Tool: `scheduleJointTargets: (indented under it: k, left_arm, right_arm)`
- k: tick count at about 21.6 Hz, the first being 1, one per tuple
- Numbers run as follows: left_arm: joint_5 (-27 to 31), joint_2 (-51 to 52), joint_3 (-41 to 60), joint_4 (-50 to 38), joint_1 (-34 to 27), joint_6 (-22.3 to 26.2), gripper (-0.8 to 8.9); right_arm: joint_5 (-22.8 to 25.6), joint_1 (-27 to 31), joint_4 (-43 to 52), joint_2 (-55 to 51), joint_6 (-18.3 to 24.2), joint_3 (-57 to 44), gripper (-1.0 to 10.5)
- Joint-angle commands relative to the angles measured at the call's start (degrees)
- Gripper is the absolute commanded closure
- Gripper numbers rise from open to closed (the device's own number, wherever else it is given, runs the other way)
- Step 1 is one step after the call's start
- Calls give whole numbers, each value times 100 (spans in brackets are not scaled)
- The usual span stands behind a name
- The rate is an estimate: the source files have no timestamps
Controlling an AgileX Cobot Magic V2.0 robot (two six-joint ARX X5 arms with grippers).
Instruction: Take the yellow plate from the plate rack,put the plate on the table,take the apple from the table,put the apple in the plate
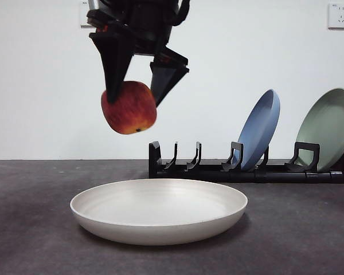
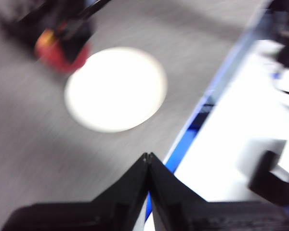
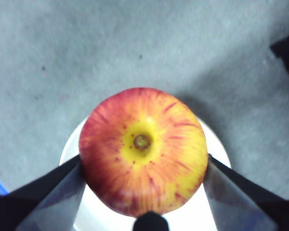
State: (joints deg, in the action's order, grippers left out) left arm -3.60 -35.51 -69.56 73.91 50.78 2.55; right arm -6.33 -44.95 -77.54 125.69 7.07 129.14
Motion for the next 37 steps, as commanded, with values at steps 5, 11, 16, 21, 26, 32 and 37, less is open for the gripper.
scheduleJointTargets:
  k: [5,11,16,21,26,32,37]
  left_arm:
    - [-601,-37,7,-203,-9,837,820]
    - [-1154,-105,7,-155,-9,1180,820]
    - [-1204,-295,7,-201,-9,1279,820]
    - [-1687,-511,7,-365,-9,1314,820]
    - [-1740,-699,7,-369,-9,1318,820]
    - [-1740,-763,7,-369,-9,1316,820]
    - [-1740,-763,7,-367,-9,1314,820]
  right_arm:
    - [-114,31,474,-192,0,-1303,959]
    - [-166,-15,2483,-1200,-420,-3665,959]
    - [-162,-13,3836,-2315,-767,-5453,959]
    - [-164,-13,4760,-2706,-868,-6382,959]
    - [-177,-13,5466,-2721,-890,-6793,958]
    - [-157,-7,5633,-2719,-953,-6946,934]
    - [-175,-7,5646,-2721,-953,-6946,552]
